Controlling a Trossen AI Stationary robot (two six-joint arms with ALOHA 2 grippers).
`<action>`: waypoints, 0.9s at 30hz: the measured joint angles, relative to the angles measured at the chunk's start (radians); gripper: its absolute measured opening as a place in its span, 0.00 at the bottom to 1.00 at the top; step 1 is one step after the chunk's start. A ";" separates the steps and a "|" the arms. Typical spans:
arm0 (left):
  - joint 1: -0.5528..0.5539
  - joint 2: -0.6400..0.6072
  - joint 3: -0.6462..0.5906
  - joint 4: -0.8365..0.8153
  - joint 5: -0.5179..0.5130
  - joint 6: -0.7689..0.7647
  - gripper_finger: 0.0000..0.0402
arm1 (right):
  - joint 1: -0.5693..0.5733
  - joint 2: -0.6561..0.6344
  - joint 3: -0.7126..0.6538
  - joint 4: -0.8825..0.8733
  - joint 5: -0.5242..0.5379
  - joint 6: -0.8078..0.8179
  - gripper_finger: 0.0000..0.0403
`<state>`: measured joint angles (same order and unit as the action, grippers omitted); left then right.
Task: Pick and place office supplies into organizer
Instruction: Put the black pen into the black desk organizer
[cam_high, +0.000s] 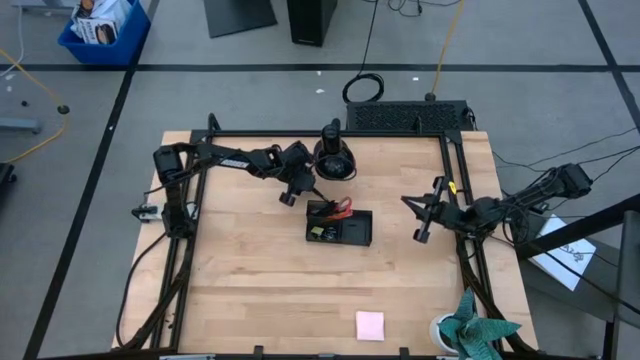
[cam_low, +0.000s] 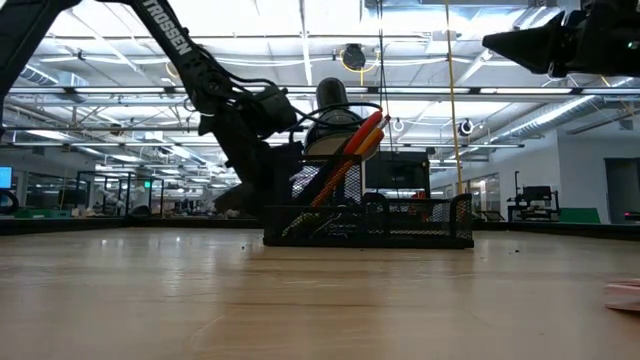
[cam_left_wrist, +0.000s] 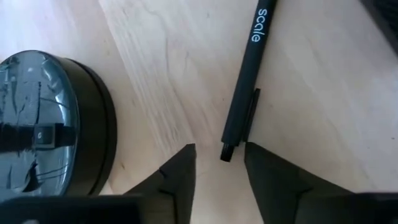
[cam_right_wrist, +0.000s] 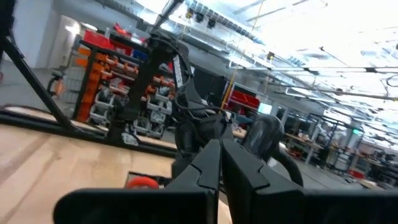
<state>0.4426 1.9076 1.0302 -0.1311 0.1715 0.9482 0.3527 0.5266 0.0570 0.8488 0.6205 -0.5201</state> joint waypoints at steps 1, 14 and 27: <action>0.000 0.000 0.001 -0.003 0.002 0.001 0.34 | 0.000 0.000 0.000 -0.004 0.011 0.000 0.02; -0.024 0.003 -0.002 -0.050 -0.037 -0.029 0.04 | 0.000 0.000 0.000 -0.032 0.011 0.018 0.02; -0.053 0.004 -0.001 -0.107 -0.150 -0.087 0.00 | 0.000 0.000 0.000 -0.033 0.011 0.033 0.02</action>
<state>0.3897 1.9114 1.0290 -0.2376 0.0212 0.8610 0.3531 0.5270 0.0574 0.8162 0.6318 -0.4867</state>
